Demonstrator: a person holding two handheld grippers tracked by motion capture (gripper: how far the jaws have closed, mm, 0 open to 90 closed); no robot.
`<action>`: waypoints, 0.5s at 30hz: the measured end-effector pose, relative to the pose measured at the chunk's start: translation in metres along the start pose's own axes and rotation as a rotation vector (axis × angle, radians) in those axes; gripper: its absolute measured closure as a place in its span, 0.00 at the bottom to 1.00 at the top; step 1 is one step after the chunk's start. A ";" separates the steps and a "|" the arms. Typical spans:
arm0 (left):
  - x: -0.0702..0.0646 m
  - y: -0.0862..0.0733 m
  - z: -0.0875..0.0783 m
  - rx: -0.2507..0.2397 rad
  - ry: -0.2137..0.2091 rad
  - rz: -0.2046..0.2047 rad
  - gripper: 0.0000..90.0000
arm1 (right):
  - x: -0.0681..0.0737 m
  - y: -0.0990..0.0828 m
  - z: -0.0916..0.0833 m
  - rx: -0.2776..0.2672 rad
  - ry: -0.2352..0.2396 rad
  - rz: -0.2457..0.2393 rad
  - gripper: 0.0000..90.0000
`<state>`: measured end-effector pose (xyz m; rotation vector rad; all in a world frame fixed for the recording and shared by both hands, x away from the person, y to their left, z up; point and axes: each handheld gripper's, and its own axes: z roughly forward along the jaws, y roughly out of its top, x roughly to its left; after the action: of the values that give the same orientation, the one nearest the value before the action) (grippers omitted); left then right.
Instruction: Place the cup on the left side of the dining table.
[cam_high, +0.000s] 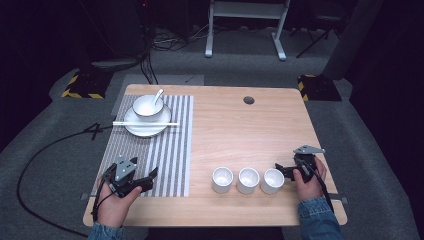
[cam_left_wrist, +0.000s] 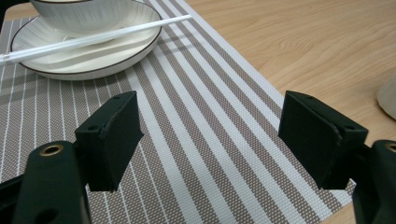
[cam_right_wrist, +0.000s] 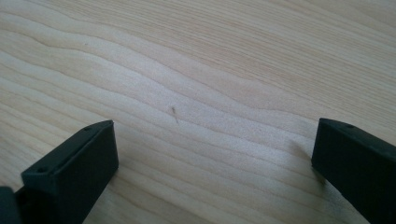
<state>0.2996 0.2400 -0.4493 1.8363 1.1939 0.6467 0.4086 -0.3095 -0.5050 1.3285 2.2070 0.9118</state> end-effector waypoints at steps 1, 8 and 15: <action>-0.001 0.000 0.001 -0.003 -0.003 -0.001 0.23 | 0.000 0.000 0.000 0.000 0.000 0.000 0.00; -0.016 0.007 0.008 -0.034 -0.014 -0.005 0.18 | 0.000 0.000 0.000 0.000 0.000 0.000 0.00; -0.036 0.018 0.019 -0.026 -0.065 0.036 0.20 | 0.000 0.000 0.000 0.000 0.000 0.000 0.00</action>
<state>0.3083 0.1967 -0.4432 1.8470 1.1073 0.6158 0.4086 -0.3095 -0.5051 1.3286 2.2068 0.9116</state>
